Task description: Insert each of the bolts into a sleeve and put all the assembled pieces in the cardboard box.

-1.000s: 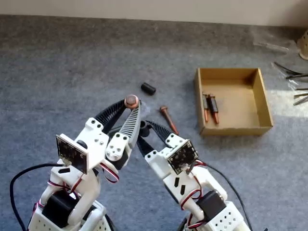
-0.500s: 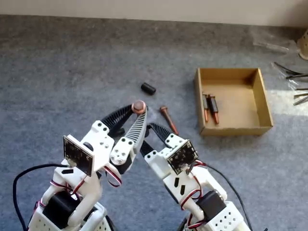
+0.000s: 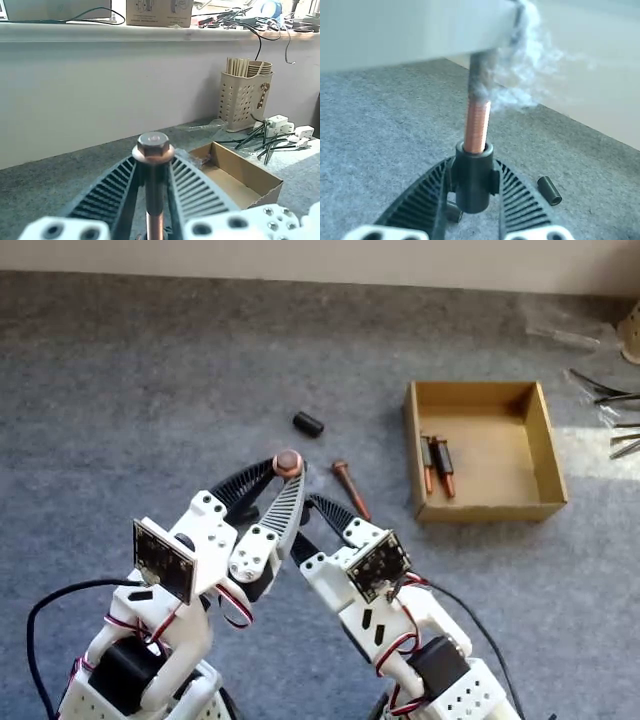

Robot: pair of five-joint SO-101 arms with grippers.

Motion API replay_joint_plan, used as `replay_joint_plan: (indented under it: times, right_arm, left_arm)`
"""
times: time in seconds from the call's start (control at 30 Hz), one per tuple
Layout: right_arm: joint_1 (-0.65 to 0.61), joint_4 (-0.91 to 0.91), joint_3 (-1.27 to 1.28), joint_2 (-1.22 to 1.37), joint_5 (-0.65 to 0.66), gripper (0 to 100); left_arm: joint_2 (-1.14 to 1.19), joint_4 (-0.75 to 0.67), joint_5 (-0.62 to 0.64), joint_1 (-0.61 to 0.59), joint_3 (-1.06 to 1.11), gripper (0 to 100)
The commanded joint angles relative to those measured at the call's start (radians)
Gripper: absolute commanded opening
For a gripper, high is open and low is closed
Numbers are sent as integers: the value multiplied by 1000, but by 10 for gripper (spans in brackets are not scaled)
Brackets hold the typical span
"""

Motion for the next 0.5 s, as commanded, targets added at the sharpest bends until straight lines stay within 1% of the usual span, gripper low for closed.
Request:
replay_joint_plan:
  times: [0.0, 0.1, 0.27, 0.47]
  right_arm:
    - [-8, -36, -39, -67, 3, 4]
    - [-8, -5, -39, -139, 6, 4]
    - [-8, 76, -99, -125, 3, 4]
    - [-8, 81, -102, -127, 3, 4]
  left_arm:
    - [-10, 2, 0, 4, -5, 4]
    - [-10, -5, 2, -31, 16, 4]
    - [-10, -5, 2, -30, 48, 4]
    - [-10, -5, -3, -35, 48, 4]
